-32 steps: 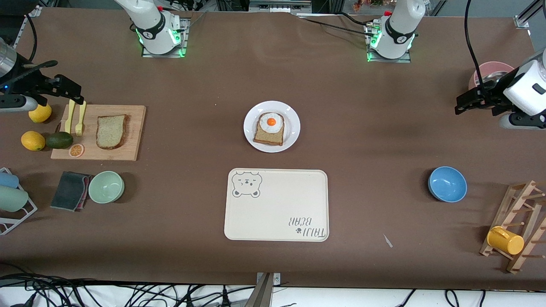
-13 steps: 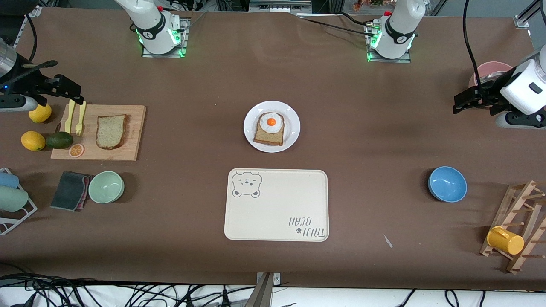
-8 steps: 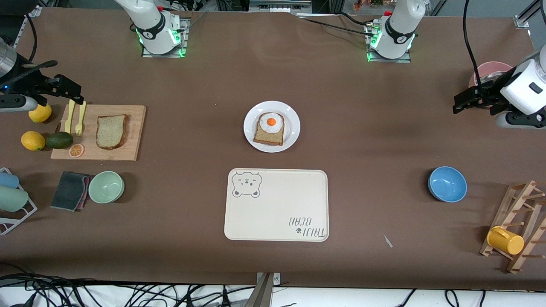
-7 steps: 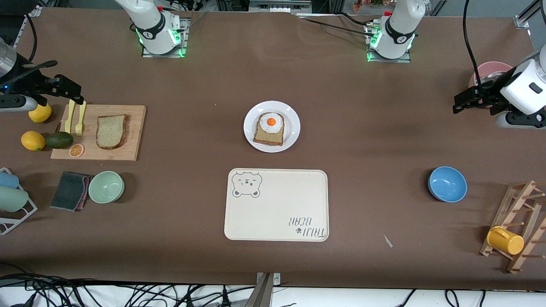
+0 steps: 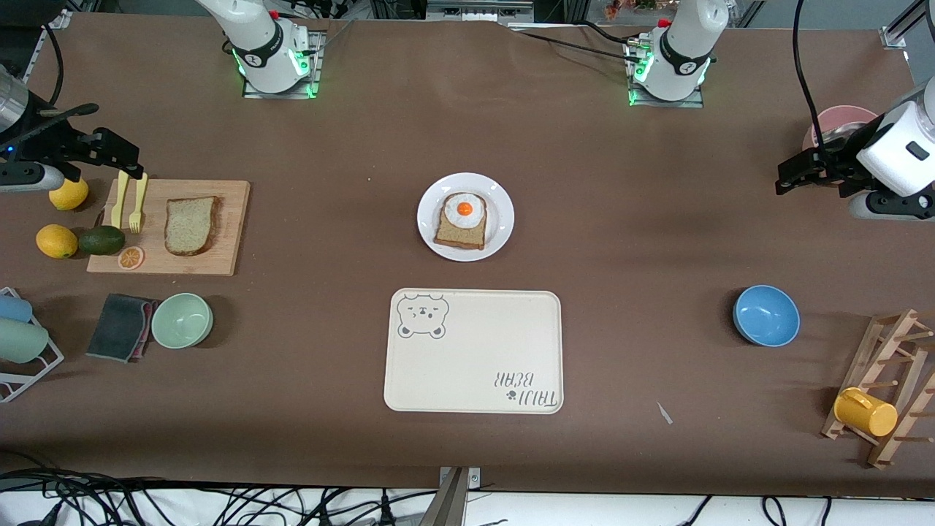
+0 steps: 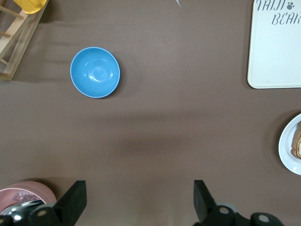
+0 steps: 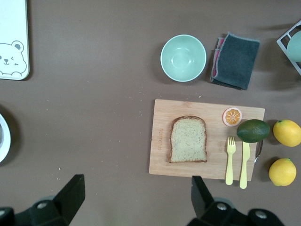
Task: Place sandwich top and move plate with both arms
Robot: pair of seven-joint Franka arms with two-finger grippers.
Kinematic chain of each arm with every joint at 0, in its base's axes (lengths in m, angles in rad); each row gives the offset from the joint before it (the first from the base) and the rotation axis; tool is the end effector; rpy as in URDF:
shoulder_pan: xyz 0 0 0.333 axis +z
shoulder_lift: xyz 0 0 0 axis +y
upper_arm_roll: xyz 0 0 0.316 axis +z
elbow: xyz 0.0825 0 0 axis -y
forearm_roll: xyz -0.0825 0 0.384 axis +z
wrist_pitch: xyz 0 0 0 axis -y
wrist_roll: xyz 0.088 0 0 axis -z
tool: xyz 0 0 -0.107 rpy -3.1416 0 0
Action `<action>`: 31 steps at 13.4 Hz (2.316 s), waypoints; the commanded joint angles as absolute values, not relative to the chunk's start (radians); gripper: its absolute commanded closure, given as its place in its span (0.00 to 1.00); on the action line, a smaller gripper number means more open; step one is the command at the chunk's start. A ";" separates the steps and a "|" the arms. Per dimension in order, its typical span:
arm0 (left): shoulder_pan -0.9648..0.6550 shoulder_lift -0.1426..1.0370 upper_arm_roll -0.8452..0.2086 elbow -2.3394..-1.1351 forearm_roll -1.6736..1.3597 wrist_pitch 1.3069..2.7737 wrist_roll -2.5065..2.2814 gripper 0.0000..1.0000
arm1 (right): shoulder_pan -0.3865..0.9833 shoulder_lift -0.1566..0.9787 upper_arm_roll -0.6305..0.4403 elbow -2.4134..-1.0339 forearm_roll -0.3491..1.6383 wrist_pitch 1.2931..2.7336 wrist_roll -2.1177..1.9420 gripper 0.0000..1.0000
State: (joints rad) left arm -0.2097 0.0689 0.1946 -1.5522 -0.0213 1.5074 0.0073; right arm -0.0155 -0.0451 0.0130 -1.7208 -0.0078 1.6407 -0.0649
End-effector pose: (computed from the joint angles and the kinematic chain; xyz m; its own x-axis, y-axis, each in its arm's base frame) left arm 0.5665 -0.0146 0.5901 0.9934 -0.0226 -0.1121 -0.0218 -0.9997 0.0088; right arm 0.5429 -0.0020 0.5842 0.9974 0.0629 -0.0355 0.0631 -0.9980 0.0061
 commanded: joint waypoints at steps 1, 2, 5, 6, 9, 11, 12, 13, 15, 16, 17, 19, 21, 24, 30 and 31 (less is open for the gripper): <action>-0.204 0.054 0.190 -1.555 -0.032 1.496 0.000 0.00 | -0.026 -0.069 0.025 -1.738 -0.021 1.638 -0.066 0.00; -0.204 0.054 0.190 -1.555 -0.032 1.496 0.000 0.00 | -0.026 -0.069 0.026 -1.735 -0.021 1.638 -0.064 0.00; -0.204 0.054 0.190 -1.555 -0.032 1.496 0.000 0.00 | -0.025 -0.067 0.028 -1.732 -0.021 1.638 -0.063 0.00; -0.204 0.054 0.190 -1.555 -0.032 1.496 0.000 0.00 | -0.025 -0.067 0.028 -1.732 -0.020 1.637 -0.060 0.00; -0.204 0.054 0.190 -1.555 -0.032 1.496 0.000 0.00 | -0.025 -0.066 0.026 -1.732 -0.017 1.637 -0.057 0.00; -0.204 0.054 0.190 -1.555 -0.032 1.496 0.000 0.00 | -0.025 -0.066 0.026 -1.732 -0.017 1.637 -0.057 0.00; -0.204 0.054 0.190 -1.555 -0.032 1.496 0.000 0.00 | -0.025 -0.066 0.026 -1.732 -0.017 1.635 -0.058 0.00; -0.203 0.054 0.190 -1.555 -0.032 1.496 0.000 0.00 | -0.023 -0.066 0.026 -1.732 -0.017 1.635 -0.058 0.00; -0.202 0.054 0.190 -1.555 -0.032 1.496 0.000 0.00 | -0.025 -0.066 0.028 -1.732 -0.017 1.634 -0.058 0.00; -0.202 0.054 0.190 -1.555 -0.032 1.496 0.000 0.00 | -0.023 -0.066 0.028 -1.732 -0.017 1.625 -0.058 0.00; -0.204 0.054 0.190 -1.555 -0.032 1.496 0.000 0.00 | -0.023 -0.066 0.028 -1.732 -0.018 1.624 -0.060 0.00; -0.204 0.054 0.190 -1.555 -0.032 1.496 0.000 0.00 | -0.023 -0.063 0.028 -1.732 -0.018 1.624 -0.061 0.00; -0.204 0.054 0.190 -1.555 -0.032 1.496 0.000 0.00 | -0.021 -0.055 0.028 -1.732 -0.018 1.609 -0.060 0.00; -0.204 0.054 0.190 -1.555 -0.032 1.496 0.000 0.00 | -0.018 -0.049 0.029 -1.732 -0.017 1.548 -0.061 0.00; -0.202 0.057 0.192 -1.555 -0.021 1.502 0.000 0.00 | -0.020 -0.002 0.028 -1.720 -0.012 1.543 -0.067 0.00; -0.202 0.057 0.192 -1.554 -0.021 1.508 0.002 0.00 | -0.017 0.002 0.029 -1.717 -0.023 1.539 -0.066 0.00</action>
